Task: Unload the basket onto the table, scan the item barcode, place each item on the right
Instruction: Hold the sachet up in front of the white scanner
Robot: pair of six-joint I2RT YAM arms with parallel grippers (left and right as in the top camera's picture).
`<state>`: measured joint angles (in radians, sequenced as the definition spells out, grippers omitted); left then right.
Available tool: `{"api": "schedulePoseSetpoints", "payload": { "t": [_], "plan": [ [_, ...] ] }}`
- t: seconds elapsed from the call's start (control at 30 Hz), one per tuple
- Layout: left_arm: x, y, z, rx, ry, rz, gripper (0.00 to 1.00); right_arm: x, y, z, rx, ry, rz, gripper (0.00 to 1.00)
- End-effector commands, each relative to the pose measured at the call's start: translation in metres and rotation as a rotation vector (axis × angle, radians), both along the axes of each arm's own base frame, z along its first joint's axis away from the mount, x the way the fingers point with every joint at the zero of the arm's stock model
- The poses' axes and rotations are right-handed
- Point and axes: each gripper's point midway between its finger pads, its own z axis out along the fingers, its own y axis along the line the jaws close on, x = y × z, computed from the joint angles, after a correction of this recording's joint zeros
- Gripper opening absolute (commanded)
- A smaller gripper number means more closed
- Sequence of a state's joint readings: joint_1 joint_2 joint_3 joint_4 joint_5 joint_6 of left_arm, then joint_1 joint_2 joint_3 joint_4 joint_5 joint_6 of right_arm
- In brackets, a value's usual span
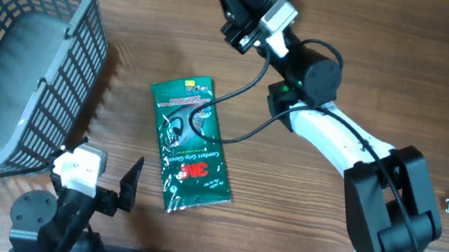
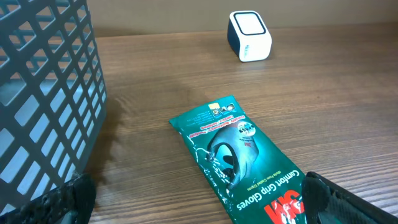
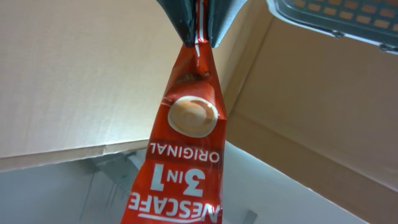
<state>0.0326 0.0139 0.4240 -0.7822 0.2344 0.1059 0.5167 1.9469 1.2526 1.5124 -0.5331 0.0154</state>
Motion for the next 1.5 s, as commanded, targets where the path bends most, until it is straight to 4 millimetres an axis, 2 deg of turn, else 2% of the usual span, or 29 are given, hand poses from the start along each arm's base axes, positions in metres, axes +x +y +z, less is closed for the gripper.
{"api": "schedulePoseSetpoints", "payload": {
  "t": [0.0, 0.07, 0.1, 0.13, 0.23, 0.4, 0.8, 1.0, 1.3, 1.47],
  "plan": [
    [0.0, -0.003, -0.001, -0.013, -0.001, -0.012, 1.0, -0.006, 0.0, -0.016, -0.152, -0.073, 0.075, 0.04],
    [0.0, -0.003, -0.001, -0.013, -0.001, -0.012, 1.0, -0.041, 0.001, -0.063, -0.444, -0.295, 0.265, 0.04],
    [0.0, -0.003, -0.001, -0.013, -0.001, -0.012, 1.0, -0.057, -0.006, -0.086, -0.56, -0.431, 0.353, 0.04],
    [0.0, -0.003, -0.001, -0.013, -0.001, -0.012, 1.0, -0.073, -0.023, -0.116, -0.668, -0.637, 0.449, 0.04],
    [0.0, -0.003, -0.001, -0.013, -0.001, -0.012, 1.0, -0.053, -0.036, -0.136, -0.679, -0.587, 0.446, 0.04],
    [0.0, -0.003, -0.001, -0.013, -0.001, -0.012, 1.0, -0.048, -0.037, -0.166, -0.661, -0.525, 0.465, 0.04],
    [0.0, -0.003, -0.001, -0.013, -0.001, -0.012, 1.0, -0.047, -0.038, -0.17, -0.658, -0.543, 0.451, 0.04],
    [0.0, -0.003, -0.001, -0.013, -0.001, -0.012, 1.0, -0.047, -0.038, -0.169, -0.641, -0.726, 0.372, 0.04],
    [0.0, -0.003, -0.001, -0.013, -0.001, -0.012, 1.0, -0.049, -0.036, -0.15, -0.617, -0.995, 0.264, 0.04],
    [0.0, -0.003, -0.001, -0.013, -0.001, -0.012, 1.0, -0.05, -0.036, -0.146, -0.611, -1.049, 0.241, 0.04]
  ]
}}
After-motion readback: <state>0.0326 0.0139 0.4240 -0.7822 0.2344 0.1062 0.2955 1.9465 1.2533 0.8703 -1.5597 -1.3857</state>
